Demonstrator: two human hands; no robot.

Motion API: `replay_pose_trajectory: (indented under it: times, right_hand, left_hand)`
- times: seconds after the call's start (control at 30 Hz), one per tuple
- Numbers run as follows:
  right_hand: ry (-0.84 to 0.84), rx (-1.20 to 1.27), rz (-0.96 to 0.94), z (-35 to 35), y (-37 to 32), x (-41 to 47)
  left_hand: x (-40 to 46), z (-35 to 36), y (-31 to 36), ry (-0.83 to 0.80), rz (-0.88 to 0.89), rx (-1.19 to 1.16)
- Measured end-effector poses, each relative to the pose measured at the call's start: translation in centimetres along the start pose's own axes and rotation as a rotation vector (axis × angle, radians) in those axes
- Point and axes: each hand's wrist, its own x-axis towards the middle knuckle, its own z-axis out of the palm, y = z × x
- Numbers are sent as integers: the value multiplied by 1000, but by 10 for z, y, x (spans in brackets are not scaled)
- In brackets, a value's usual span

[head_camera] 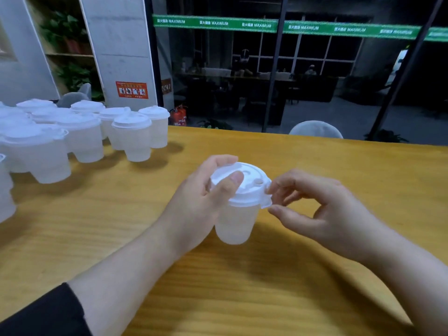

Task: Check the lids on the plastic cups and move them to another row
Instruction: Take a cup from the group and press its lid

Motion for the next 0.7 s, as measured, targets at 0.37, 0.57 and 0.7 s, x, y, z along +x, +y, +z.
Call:
replay_pose_trajectory:
  times: [0.37, 0.57, 0.7]
  right_hand:
    - [66, -103, -14, -5, -17, 3]
    - [-27, -127, -36, -10, -15, 2]
    - [55, -121, -1, -5, -21, 2]
  left_hand:
    - [1, -1, 4, -7, 9, -31]
    - [1, -1, 5, -8, 13, -36]
    - [1, -2, 3, -26, -5, -47]
